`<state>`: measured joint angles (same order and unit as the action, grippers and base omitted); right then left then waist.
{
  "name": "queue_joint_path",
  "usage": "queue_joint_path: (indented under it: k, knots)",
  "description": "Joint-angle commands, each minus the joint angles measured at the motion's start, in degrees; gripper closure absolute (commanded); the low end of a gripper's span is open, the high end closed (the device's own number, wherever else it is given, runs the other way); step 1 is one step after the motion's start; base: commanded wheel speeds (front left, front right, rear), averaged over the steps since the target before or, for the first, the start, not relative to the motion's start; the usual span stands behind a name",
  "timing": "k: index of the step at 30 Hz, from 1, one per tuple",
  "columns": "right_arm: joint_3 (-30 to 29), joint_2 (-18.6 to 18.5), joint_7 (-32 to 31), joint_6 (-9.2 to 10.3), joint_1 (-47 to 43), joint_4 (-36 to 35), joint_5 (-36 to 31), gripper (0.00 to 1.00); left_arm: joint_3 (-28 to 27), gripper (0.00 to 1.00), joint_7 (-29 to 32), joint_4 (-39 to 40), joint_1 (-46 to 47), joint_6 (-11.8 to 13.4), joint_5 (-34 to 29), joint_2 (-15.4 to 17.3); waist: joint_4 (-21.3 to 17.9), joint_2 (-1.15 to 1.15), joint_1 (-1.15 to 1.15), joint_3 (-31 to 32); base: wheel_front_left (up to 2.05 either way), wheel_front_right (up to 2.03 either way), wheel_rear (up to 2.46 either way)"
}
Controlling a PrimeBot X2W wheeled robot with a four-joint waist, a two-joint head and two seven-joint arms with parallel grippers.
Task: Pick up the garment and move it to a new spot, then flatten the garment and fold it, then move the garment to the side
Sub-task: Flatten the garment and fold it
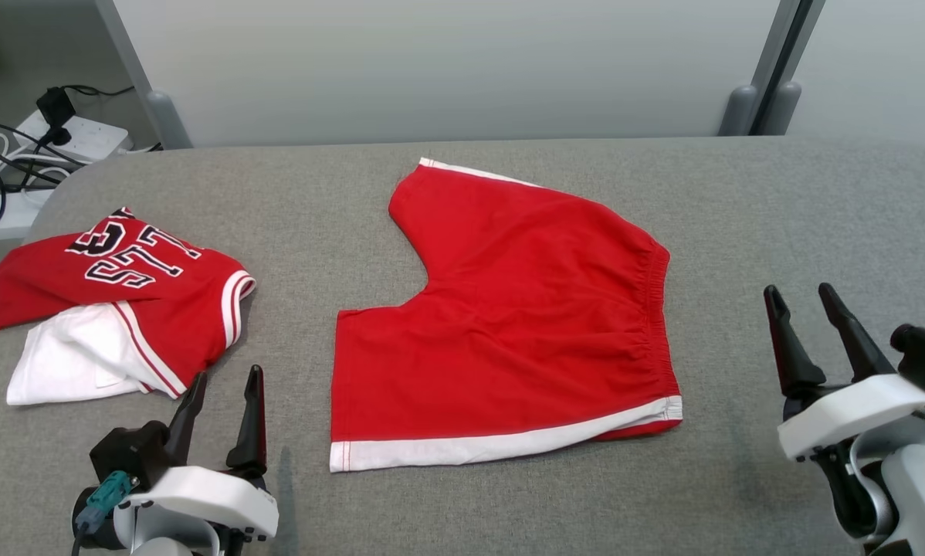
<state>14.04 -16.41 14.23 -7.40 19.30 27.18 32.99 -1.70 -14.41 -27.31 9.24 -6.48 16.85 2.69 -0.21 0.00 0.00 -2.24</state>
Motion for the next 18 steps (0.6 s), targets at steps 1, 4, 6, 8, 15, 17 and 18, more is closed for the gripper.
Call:
queue_joint_path:
  k: [1, 4, 6, 8, 15, 17, 18]
  knots:
    - [0.3, -0.3, 0.8, -0.09, -0.2, -1.9, -1.4, 0.0, -2.1, 0.0, -0.6, 2.4, 0.3, 0.3, -1.2, 0.6, 0.0, 0.0, 0.0, 0.4, 0.0, 0.0, 0.0]
    - [-1.0, 1.3, 0.8, -0.09, -2.2, -3.1, -4.5, 0.0, -3.2, 0.0, -0.6, 5.2, -1.2, 1.0, -3.6, 0.4, 0.0, 0.0, 0.0, 1.0, 0.0, 0.0, 0.0]
    - [-1.9, 2.1, 0.8, -0.09, -3.2, -3.8, -6.1, 0.0, -3.5, 0.0, -0.6, 6.5, -2.1, 1.4, -4.6, 0.3, 0.0, 0.0, 0.0, 1.3, 0.0, 0.0, 0.0]
    - [-2.0, 2.6, 0.8, -0.09, -4.3, -4.3, -7.7, 0.0, -3.2, 0.0, -0.6, 7.0, -2.9, 1.5, -5.5, 0.2, 0.0, 0.0, 0.0, 1.5, 0.0, 0.0, 0.0]
    - [-3.8, 4.0, 0.8, -0.09, -7.9, -5.2, -11.4, 0.0, -2.1, 0.0, -0.6, 8.6, -5.6, 3.0, -6.6, 0.2, 0.4, 0.0, 0.0, 2.4, 0.0, 0.0, 0.0]
    - [-4.4, 4.3, 0.8, -0.09, -8.9, -5.5, -12.7, 0.0, -1.7, 0.0, -0.6, 8.8, -6.2, 3.4, -6.9, 0.2, 0.6, 0.0, 0.0, 2.6, 0.0, 0.0, 0.0]
    - [-4.7, 4.6, 0.8, -0.09, -9.3, -5.7, -13.1, 0.0, -1.6, 0.0, -0.6, 8.9, -6.5, 3.6, -6.9, 0.2, 0.6, 0.0, 0.0, 2.6, 0.0, 0.0, 0.0]
